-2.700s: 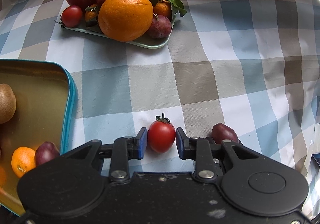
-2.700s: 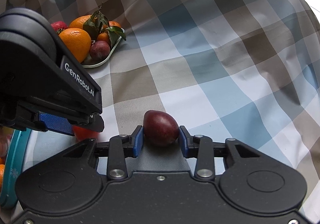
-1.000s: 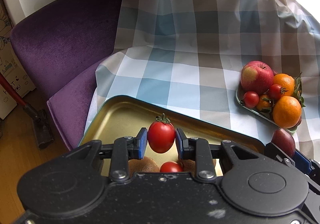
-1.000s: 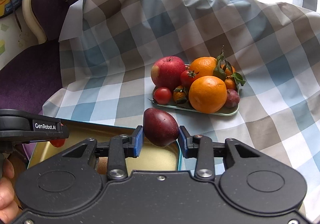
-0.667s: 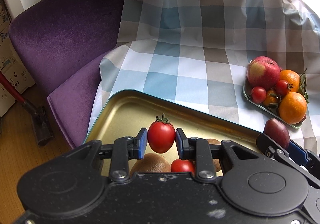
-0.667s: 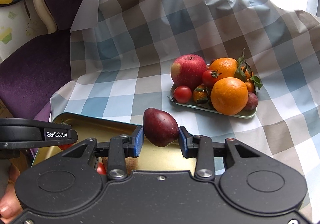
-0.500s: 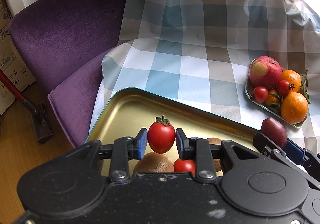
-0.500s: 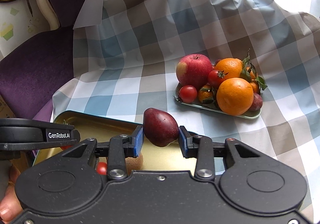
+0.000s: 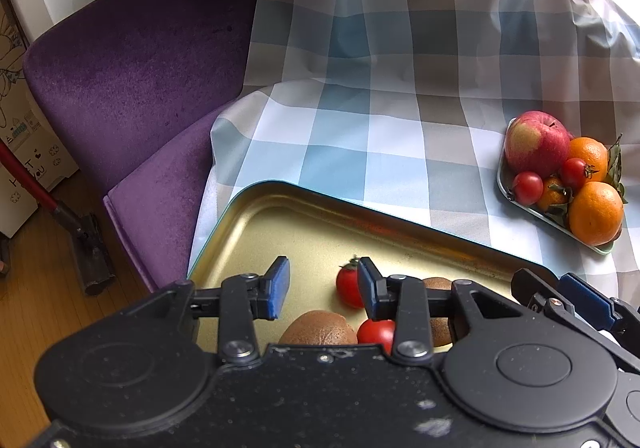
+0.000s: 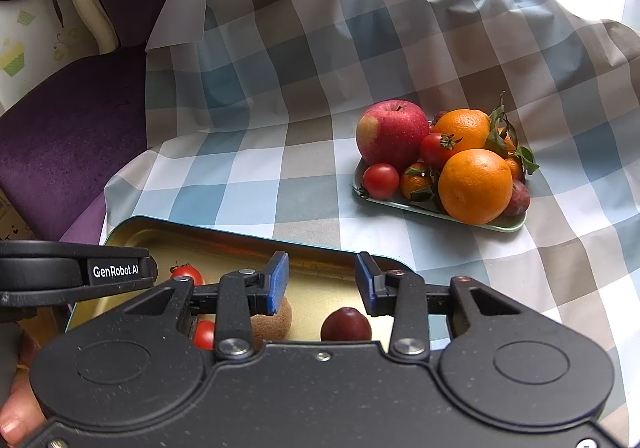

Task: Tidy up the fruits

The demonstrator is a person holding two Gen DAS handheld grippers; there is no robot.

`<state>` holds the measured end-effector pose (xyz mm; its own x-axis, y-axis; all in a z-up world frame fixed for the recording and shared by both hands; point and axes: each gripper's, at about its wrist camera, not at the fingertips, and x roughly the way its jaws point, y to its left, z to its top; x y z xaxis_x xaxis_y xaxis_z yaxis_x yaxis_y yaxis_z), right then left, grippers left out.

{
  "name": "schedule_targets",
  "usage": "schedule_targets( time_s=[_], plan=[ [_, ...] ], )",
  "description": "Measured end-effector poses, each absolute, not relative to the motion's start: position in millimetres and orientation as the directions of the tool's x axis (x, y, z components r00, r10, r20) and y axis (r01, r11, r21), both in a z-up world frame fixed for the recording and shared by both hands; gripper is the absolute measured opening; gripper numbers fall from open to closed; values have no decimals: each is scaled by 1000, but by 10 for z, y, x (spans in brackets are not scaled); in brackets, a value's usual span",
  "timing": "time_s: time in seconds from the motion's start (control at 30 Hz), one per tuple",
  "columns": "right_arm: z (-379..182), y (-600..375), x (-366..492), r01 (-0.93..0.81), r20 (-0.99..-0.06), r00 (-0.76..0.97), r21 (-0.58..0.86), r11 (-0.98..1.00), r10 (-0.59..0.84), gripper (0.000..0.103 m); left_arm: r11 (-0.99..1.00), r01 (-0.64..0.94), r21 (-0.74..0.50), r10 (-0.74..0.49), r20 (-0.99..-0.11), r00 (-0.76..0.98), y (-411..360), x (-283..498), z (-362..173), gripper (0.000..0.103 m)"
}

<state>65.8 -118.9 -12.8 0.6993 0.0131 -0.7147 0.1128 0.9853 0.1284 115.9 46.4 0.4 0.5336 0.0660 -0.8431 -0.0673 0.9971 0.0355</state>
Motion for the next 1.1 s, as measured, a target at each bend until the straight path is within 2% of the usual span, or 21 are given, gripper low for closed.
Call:
schedule_targets(
  time_s=[0.63, 1.1],
  plan=[
    [-115, -1325, 503, 137, -729, 684, 155, 978, 19, 46, 992, -19, 128, 117, -816, 566, 316, 1073, 71, 38],
    [-15, -1513, 199, 185, -736, 677, 150, 971, -15, 46, 994, 46, 101, 62, -847, 527, 137, 679, 124, 38]
  ],
)
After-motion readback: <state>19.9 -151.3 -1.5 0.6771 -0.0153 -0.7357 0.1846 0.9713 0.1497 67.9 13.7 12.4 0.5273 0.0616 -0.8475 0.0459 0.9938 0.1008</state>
